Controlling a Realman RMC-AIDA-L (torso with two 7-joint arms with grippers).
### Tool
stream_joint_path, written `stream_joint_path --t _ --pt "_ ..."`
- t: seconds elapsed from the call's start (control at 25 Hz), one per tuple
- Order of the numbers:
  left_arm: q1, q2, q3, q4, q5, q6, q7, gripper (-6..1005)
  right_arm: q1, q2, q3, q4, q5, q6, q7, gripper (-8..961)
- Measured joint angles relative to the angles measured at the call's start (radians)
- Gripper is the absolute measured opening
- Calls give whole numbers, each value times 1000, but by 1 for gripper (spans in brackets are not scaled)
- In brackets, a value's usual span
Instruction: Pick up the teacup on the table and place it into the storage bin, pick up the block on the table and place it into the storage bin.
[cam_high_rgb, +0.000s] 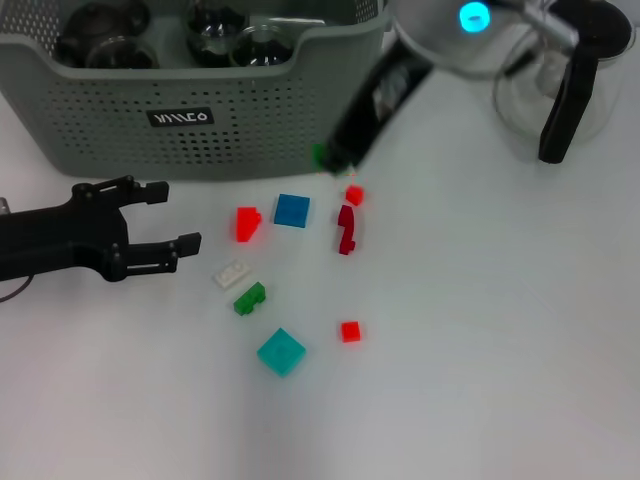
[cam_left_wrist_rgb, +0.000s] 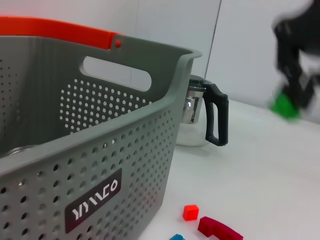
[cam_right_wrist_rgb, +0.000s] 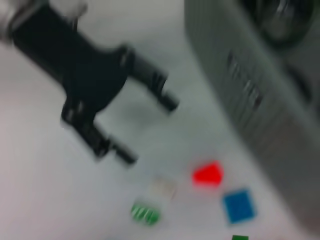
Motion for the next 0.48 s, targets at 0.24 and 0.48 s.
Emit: stream_joint_path --t 0.24,0.48 --pt "-2 1 0 4 2 0 -1 853 110 2 113 -33 -60 54 -68 167" --pt "-11 1 -1 1 2 -1 -1 854 135 1 138 35 -64 295 -134 189"
